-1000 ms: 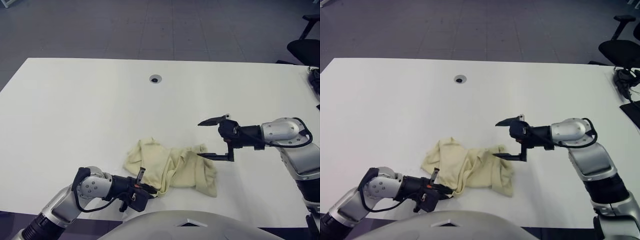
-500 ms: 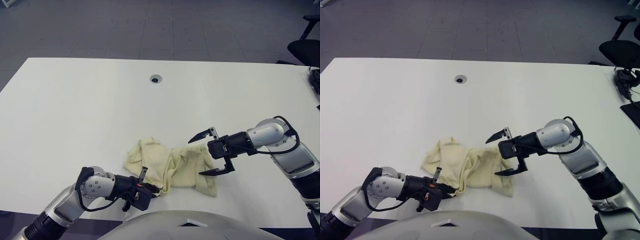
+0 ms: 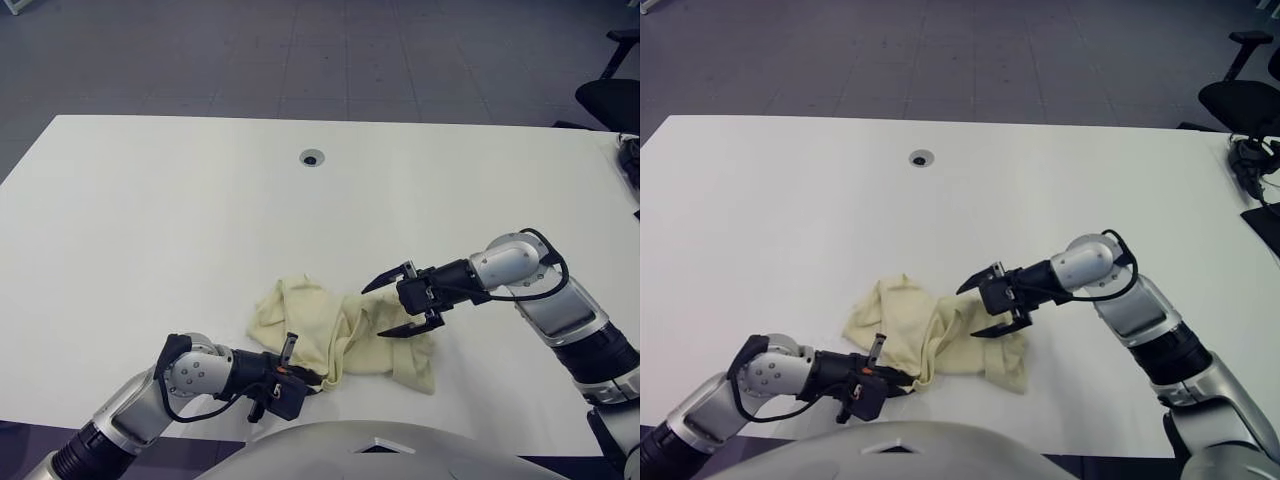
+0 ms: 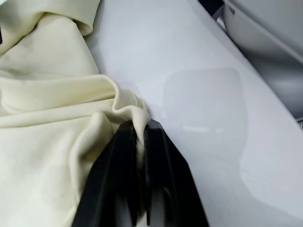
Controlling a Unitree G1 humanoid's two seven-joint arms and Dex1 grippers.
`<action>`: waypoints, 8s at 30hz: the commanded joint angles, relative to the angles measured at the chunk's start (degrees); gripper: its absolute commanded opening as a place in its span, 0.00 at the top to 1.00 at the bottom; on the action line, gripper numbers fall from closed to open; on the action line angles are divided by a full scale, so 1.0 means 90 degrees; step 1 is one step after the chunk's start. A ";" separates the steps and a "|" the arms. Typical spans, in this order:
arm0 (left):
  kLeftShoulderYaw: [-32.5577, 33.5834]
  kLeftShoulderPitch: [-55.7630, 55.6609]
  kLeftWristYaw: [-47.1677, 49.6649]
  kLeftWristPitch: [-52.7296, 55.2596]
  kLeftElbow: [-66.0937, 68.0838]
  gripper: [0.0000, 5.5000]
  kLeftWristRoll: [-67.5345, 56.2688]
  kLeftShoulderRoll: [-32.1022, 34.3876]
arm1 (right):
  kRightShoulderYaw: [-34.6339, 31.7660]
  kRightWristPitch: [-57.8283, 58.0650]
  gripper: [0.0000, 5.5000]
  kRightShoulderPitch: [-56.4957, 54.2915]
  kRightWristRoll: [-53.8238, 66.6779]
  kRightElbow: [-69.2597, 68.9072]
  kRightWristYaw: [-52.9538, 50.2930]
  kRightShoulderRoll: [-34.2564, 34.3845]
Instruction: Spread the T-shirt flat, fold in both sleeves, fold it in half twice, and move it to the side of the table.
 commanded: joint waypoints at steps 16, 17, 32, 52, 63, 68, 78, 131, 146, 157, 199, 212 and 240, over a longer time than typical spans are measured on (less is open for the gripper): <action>-0.0105 -0.0024 0.0041 0.0101 0.0008 1.00 0.0095 0.0088 | 0.0218 -0.0321 0.94 0.0355 -0.0255 0.0193 0.0008 -0.0021; -0.0105 -0.0024 0.0044 0.0102 0.0008 1.00 0.0094 0.0086 | 0.0182 -0.0349 0.97 0.0368 -0.0250 0.0189 -0.0003 -0.0041; 0.1167 -0.0127 0.0560 0.0042 -0.0013 1.00 -0.1750 -0.0240 | -0.2109 -0.0812 1.00 0.1621 0.0340 -0.1209 -0.1384 -0.0397; 0.3004 0.0869 0.0356 0.0415 -0.1619 1.00 -0.3703 0.0195 | -0.6823 -0.0429 1.00 0.5684 0.1539 -0.4039 -0.0450 -0.0689; 0.1665 0.1665 0.0748 0.0391 -0.1021 1.00 -0.1064 0.0195 | -0.4340 -0.0914 1.00 0.6112 -0.0305 -0.4101 -0.0923 -0.0668; 0.1370 0.1567 0.1080 0.0285 -0.0683 1.00 -0.0287 0.0113 | -0.3249 -0.0982 1.00 0.5664 -0.1126 -0.3624 -0.1115 -0.0850; 0.1060 0.1426 0.1057 0.0381 -0.0531 1.00 -0.0089 0.0127 | -0.1444 -0.0259 1.00 0.3759 -0.1365 -0.2243 -0.0300 -0.1274; 0.1105 0.0382 0.1035 -0.1030 0.0573 1.00 -0.0273 0.2123 | -0.2881 -0.1760 1.00 0.4104 -0.1397 -0.1961 -0.2321 -0.3238; 0.0853 0.1211 0.1146 0.0023 -0.0631 1.00 0.0729 0.1385 | -0.2346 -0.1356 1.00 0.4980 -0.2033 -0.2935 -0.1748 -0.2980; 0.1552 0.1897 0.0518 0.0215 -0.1048 0.70 -0.1622 0.1540 | -0.2847 -0.0933 0.82 0.5182 -0.0810 -0.3124 -0.1307 -0.2843; 0.0579 -0.0355 0.4100 0.2216 0.0310 0.02 0.0543 -0.2194 | -0.1336 -0.0681 0.02 0.0808 -0.1644 0.2105 -0.3009 -0.0487; 0.0422 -0.0105 0.3915 0.1906 0.0736 0.02 0.1085 -0.1879 | -0.1342 -0.1862 0.02 0.0652 -0.2046 0.2851 -0.2226 -0.1823; 0.0521 -0.0010 0.4076 0.1845 0.0709 0.02 0.1394 -0.1964 | -0.1989 -0.1142 0.02 0.1132 -0.0498 0.2153 -0.0881 -0.2000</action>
